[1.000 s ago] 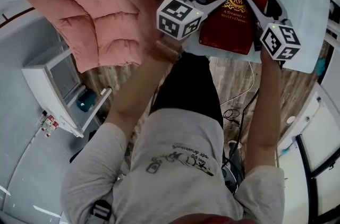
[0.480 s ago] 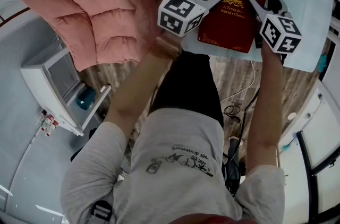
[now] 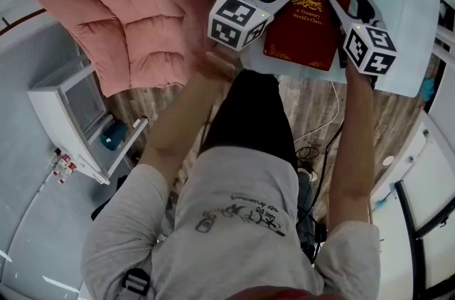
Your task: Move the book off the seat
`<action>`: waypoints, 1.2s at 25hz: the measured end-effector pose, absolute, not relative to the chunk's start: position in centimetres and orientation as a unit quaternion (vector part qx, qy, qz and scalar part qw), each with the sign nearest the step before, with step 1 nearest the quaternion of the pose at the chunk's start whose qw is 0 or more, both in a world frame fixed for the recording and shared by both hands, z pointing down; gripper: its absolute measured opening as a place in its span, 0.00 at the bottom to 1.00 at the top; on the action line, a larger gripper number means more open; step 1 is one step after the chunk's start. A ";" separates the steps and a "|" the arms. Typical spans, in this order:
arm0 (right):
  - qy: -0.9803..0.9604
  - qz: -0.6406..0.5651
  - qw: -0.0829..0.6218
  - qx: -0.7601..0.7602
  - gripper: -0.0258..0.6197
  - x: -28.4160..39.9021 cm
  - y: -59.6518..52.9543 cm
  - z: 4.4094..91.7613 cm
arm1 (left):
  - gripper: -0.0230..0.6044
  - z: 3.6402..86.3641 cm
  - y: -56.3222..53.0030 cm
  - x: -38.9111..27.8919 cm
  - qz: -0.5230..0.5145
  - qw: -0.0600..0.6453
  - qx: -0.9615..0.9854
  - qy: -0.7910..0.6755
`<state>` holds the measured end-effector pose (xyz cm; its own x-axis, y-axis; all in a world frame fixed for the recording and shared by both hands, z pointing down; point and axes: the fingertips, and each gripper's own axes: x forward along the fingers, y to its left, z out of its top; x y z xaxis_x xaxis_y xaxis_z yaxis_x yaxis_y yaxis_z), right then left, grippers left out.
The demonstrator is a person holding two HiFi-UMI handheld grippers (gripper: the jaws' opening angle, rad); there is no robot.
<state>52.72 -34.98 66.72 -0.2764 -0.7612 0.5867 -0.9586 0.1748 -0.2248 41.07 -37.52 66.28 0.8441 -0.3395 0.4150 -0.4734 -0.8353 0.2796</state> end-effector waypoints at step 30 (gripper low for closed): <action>-0.827 0.039 0.055 0.558 0.07 42.5 -21.8 27.4 | 0.04 25.9 -23.8 37.8 -0.051 0.088 0.986 -0.134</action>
